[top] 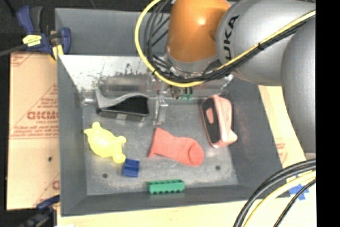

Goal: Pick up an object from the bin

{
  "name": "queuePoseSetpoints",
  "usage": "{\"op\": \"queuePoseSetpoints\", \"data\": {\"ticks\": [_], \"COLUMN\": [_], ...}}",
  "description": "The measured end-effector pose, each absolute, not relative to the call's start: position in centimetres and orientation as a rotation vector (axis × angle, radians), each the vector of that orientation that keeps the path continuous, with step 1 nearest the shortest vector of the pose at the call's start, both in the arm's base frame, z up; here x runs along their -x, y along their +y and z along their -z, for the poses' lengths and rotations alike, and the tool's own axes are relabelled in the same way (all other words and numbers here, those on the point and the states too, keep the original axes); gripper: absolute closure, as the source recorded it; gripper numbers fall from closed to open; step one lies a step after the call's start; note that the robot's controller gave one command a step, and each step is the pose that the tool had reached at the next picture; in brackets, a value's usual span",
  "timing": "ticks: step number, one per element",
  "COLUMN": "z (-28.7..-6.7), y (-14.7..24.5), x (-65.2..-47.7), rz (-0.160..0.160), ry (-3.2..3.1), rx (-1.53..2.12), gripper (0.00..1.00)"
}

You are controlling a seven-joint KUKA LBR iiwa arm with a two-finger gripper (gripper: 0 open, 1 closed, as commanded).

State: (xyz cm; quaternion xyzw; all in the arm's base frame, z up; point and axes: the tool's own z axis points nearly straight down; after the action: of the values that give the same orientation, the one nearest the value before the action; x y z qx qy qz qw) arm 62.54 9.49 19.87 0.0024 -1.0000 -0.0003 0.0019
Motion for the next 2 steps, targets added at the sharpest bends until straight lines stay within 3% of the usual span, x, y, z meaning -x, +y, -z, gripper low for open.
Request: {"op": "queuePoseSetpoints", "data": {"ticks": [1, 2], "z": [-20.4, -14.8], "y": [9.4, 11.4], "x": [-62.7, -64.0], "rz": [0.002, 0.004], "ry": [-3.146, -3.145], "rx": [-0.004, 0.140], "gripper": [0.00, 0.00]}}
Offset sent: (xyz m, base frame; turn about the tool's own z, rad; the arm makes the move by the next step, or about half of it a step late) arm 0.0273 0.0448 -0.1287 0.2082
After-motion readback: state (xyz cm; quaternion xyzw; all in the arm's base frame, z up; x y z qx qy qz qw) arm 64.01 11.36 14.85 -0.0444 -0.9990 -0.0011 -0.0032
